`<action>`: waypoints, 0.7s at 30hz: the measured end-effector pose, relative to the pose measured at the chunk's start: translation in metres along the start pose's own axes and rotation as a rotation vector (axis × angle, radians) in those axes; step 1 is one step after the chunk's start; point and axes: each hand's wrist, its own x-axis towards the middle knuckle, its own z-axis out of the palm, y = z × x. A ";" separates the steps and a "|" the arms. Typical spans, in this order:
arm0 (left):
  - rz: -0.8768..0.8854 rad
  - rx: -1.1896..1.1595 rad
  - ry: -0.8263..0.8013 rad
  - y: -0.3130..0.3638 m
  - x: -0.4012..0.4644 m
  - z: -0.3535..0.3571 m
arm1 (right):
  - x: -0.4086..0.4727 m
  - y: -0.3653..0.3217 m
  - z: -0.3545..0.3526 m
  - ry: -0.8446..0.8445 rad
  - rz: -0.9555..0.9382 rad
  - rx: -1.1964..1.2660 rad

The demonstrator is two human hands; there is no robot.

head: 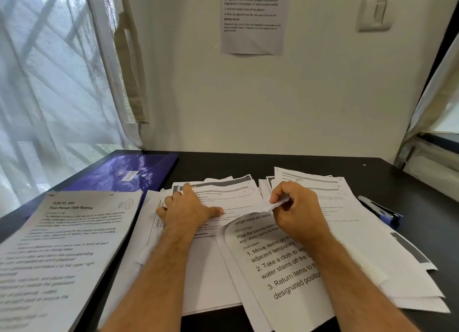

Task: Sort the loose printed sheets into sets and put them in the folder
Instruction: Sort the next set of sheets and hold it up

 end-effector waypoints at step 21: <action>0.671 -0.863 -0.234 0.016 -0.032 -0.023 | 0.001 -0.004 0.005 -0.013 0.018 0.053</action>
